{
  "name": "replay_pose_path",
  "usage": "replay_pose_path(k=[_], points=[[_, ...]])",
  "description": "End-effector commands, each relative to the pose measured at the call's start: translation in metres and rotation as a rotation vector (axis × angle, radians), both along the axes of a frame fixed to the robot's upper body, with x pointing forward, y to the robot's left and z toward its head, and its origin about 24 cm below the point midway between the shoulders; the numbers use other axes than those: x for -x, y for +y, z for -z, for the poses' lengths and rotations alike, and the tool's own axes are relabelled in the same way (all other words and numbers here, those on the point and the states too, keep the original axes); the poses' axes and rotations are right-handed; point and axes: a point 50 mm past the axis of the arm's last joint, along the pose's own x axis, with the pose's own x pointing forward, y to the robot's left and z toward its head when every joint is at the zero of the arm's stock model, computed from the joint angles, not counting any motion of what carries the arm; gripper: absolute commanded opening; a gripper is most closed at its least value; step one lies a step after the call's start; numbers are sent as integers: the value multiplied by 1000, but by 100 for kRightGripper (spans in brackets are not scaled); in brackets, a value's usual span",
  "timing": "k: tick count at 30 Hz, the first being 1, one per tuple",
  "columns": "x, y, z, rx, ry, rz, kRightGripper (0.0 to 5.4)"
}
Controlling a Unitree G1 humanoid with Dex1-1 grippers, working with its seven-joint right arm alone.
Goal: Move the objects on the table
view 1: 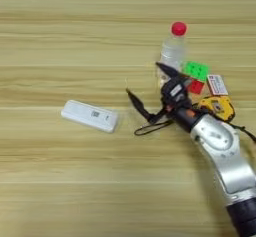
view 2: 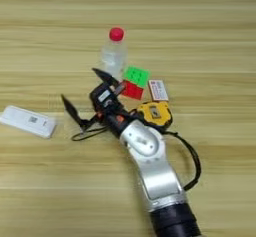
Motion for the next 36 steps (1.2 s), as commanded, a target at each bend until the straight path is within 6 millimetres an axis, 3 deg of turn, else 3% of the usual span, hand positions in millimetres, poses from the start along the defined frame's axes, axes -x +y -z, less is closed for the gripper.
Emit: replay_pose_path(k=[1, 7, 14, 36], points=[[-7, -21, -48, -98, -155, 126, 538], [-14, -40, -46, -154, -104, 249, 538], [-31, -47, -38, -186, -41, 273, 538], [-75, -33, -32, -153, 31, 191, 538]])
